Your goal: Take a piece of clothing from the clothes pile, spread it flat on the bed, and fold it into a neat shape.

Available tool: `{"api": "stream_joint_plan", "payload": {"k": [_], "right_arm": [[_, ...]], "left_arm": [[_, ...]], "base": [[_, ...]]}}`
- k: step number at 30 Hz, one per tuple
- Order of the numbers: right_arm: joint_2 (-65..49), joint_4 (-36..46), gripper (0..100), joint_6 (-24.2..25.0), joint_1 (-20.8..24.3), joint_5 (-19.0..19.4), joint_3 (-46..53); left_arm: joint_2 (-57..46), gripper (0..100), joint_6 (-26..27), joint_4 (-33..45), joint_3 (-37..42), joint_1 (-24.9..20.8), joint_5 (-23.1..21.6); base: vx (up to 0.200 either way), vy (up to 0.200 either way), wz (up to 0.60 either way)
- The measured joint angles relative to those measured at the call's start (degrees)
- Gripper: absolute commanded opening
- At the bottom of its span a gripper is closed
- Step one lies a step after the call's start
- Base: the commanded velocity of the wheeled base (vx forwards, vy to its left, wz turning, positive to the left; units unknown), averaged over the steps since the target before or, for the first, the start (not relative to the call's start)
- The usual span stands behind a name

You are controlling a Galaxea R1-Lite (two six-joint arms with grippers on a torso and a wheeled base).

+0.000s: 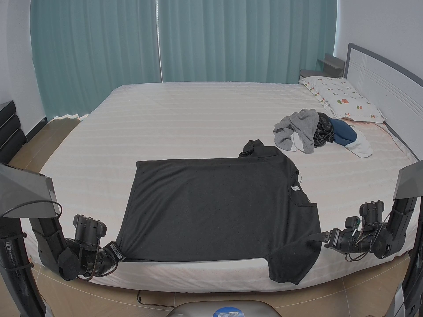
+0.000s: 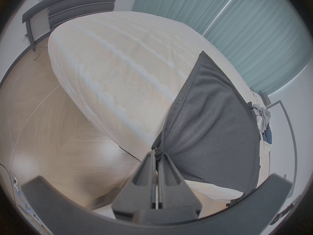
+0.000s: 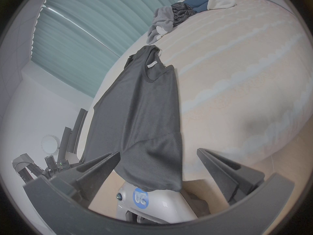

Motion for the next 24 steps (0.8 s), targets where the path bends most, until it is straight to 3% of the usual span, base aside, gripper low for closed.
{"api": "stream_joint_plan", "payload": {"k": [10,24], "right_arm": [[3.6,-4.2,0,0.5,0.5,-0.7,0.0],[2.2,-3.3,0,-2.4,-3.3,-0.9,2.1]], "left_arm": [[0.1,0,0.0,0.0,-0.1,0.0,0.0],[1.4,0,0.0,-0.3,0.0,0.1,0.0]], "base": [[0.000,0.000,0.00],[0.000,0.000,0.00]]}}
